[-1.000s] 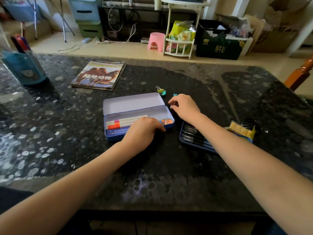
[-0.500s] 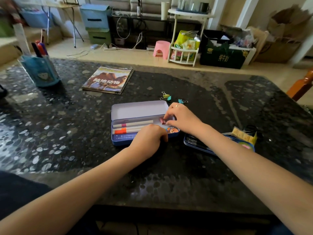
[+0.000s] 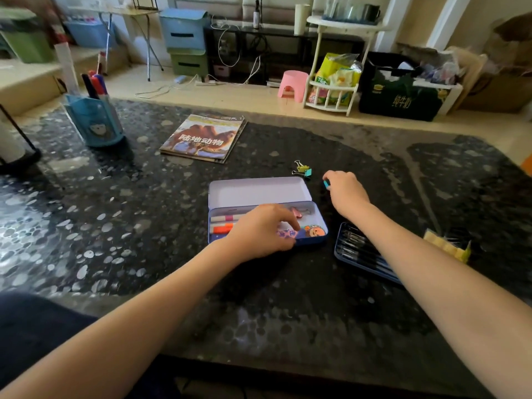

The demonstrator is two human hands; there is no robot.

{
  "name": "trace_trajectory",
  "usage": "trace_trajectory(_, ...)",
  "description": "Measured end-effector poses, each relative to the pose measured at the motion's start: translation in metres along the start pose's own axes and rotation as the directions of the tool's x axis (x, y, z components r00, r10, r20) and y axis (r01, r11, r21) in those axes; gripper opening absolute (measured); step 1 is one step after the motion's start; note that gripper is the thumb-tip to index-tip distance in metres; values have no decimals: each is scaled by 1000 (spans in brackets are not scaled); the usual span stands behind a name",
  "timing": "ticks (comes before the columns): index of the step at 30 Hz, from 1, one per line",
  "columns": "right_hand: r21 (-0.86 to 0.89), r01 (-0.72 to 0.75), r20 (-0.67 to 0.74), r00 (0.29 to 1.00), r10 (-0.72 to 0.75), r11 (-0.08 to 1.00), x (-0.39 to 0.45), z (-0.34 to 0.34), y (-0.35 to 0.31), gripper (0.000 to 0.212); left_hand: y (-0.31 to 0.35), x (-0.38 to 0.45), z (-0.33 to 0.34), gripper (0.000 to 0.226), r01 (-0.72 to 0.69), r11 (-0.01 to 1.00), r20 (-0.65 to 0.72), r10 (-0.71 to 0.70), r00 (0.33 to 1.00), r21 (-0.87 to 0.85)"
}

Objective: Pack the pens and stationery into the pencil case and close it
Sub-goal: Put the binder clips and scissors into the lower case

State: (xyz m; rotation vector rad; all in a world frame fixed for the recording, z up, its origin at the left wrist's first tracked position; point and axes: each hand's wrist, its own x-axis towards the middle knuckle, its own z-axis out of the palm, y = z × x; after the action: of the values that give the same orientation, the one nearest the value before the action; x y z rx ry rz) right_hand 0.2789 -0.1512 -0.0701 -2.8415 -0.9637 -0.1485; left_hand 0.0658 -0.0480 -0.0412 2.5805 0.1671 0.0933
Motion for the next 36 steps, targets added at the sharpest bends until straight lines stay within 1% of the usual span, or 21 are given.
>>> trace_trajectory(2,-27,36,-8,999,-36,999,-5,-4,-1,29,-2,0,3,23,12,1000,14,-12,1000,3)
trace_trajectory(3,-7,45,-14,999,-46,999,-8,-8,-1,26,-2,0,4,23,10,1000,13,-10,1000,14)
trace_trajectory(4,52,47,-32,998,-45,998,-12,-14,-2,25,-2,-1,5,23,6,1000,11,-6,1000,29)
trace_trajectory(6,267,77,-102,993,-51,961,-26,-27,-7,25,-2,-1,8,23,-5,999,7,5,1000,51)
trace_trajectory(7,377,142,-139,986,-96,915,-35,-33,-11,25,-1,0,8,24,-14,998,5,14,1000,53)
trace_trajectory(8,445,229,-157,972,-176,866,-47,-40,-17,24,-1,0,8,23,-22,998,7,21,1000,51)
trace_trajectory(10,440,377,-114,924,-366,815,-67,-46,-28,24,-1,0,5,22,-27,999,20,27,999,42)
trace_trajectory(11,403,418,-73,901,-427,814,-73,-45,-33,25,-1,1,3,22,-30,999,25,29,999,40)
trace_trajectory(12,365,434,-35,891,-453,824,-76,-41,-37,26,-2,1,2,21,-29,999,27,28,999,38)
trace_trajectory(16,323,367,47,914,-402,872,-78,-32,-48,26,-4,-2,-3,18,20,998,-1,-20,1000,55)
trace_trajectory(19,252,376,88,909,-408,892,-78,-30,-54,29,-5,-3,-5,18,25,998,-12,-24,1000,62)
trace_trajectory(21,260,380,89,906,-414,888,-79,-29,-55,29,-6,-2,-6,18,10,998,-14,-9,1000,65)
trace_trajectory(23,358,346,48,921,-388,867,-77,-31,-50,24,-7,0,-5,21,5,998,-17,-4,1000,67)
trace_trajectory(25,444,301,-74,951,-300,844,-68,-32,-37,18,-6,0,-4,25,7,996,-35,-4,999,93)
trace_trajectory(27,438,246,-189,965,-179,865,-49,-30,-21,22,-3,0,-5,28,-13,985,-29,19,999,175)
trace_trajectory(28,418,202,-189,973,-132,886,-38,-30,-14,28,-1,-1,-7,29,-35,972,12,33,999,233)
trace_trajectory(30,365,106,-74,994,-85,925,-15,-27,-8,40,0,-2,-11,34,-98,934,136,54,989,344)
trace_trajectory(31,323,86,7,996,-93,942,-5,-25,-8,45,0,-3,-13,36,-129,915,181,63,982,383)
trace_trajectory(33,213,96,134,983,-126,972,10,-20,-15,47,-3,-6,-17,40,-162,893,216,75,974,420)
trace_trajectory(34,165,106,150,980,-131,981,14,-17,-20,43,-5,-8,-18,40,-168,889,218,79,973,427)
trace_trajectory(36,126,94,89,990,-106,988,17,-10,-29,32,-11,-12,-18,41,-168,886,204,86,975,431)
